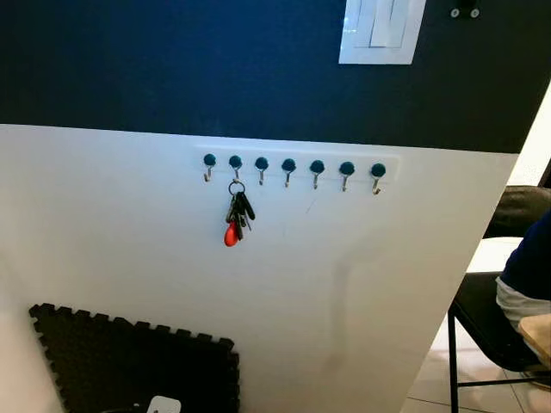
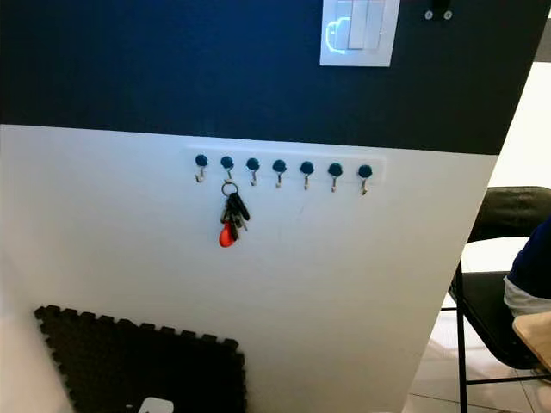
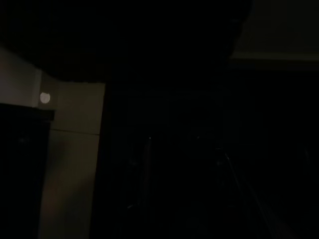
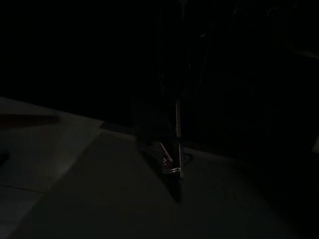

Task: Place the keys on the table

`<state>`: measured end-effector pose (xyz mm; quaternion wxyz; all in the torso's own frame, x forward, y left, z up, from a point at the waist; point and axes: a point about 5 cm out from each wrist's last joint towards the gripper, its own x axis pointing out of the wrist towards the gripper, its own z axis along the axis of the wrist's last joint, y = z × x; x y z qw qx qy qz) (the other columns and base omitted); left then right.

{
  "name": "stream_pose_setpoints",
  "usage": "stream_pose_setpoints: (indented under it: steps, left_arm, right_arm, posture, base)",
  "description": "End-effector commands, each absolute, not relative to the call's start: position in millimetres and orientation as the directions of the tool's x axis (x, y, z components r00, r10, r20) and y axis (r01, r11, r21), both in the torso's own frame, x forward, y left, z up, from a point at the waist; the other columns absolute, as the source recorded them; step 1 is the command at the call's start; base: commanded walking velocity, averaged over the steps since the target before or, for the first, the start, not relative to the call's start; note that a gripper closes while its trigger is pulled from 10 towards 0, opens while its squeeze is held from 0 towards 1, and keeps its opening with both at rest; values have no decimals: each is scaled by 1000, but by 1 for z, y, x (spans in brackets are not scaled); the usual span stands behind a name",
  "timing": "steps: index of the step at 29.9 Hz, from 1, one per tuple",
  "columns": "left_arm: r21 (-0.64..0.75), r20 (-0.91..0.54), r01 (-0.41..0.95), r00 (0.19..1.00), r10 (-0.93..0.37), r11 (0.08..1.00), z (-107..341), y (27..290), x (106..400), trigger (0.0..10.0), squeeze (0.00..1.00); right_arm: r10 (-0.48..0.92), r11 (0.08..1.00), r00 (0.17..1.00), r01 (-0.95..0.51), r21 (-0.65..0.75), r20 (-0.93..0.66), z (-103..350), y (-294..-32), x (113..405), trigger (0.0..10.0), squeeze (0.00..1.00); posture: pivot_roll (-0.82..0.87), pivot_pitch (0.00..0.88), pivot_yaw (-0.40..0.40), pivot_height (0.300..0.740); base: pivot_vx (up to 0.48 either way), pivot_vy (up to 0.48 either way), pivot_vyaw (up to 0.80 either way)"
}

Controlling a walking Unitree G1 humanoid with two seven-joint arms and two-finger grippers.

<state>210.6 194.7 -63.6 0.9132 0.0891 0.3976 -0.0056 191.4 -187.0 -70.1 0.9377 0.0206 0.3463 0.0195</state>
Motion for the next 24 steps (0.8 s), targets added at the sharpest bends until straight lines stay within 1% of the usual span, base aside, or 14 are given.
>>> stream_pose_setpoints:
  steps: [1, 5, 6, 8, 11, 15, 24]
  left_arm:
    - [158, -738, 88, 673, 58, 984, -67, 195, 205, 10000, 82]
    - [148, -739, 83, 671, 55, 985, -68, 195, 204, 10000, 82]
    - [144, -743, 87, 668, 49, 986, -69, 195, 203, 10000, 94]
    - [145, -750, 115, 661, 33, 983, -70, 193, 201, 10000, 98]
    - [143, -750, 117, 661, 31, 983, -70, 192, 201, 10000, 94]
    - [131, -752, 68, 657, 54, 989, -70, 198, 199, 10000, 106]
    - [109, -744, 58, 667, 43, 992, -70, 196, 200, 10000, 94]
  right_arm:
    - [54, 998, 747, -27, 51, -663, -74, -187, 185, 10000, 0]
    - [56, 998, 748, -24, 57, -661, -74, -185, 185, 10000, 0]
    - [67, 998, 747, -36, 60, -662, -74, -184, 184, 10000, 0]
    - [64, 998, 747, -29, 64, -661, -74, -183, 184, 10000, 0]
    - [60, 998, 748, -21, 67, -661, -74, -184, 184, 10000, 0]
    - [64, 997, 742, -18, 76, -667, -75, -183, 184, 10000, 0]
    - [63, 997, 737, -24, 67, -673, -75, -184, 186, 10000, 0]
  posture:
    - [30, 8, 21, 740]
    - [33, 15, 19, 740]
    - [30, 20, 29, 740]
    - [34, 25, 28, 740]
    - [37, 25, 24, 740]
    - [43, 26, 23, 740]
    - [41, 29, 15, 740]
  base:
    - [0, 0, 0]
    - [0, 0, 0]
    - [0, 0, 0]
    - [0, 0, 0]
    - [0, 0, 0]
    - [0, 0, 0]
    - [0, 0, 0]
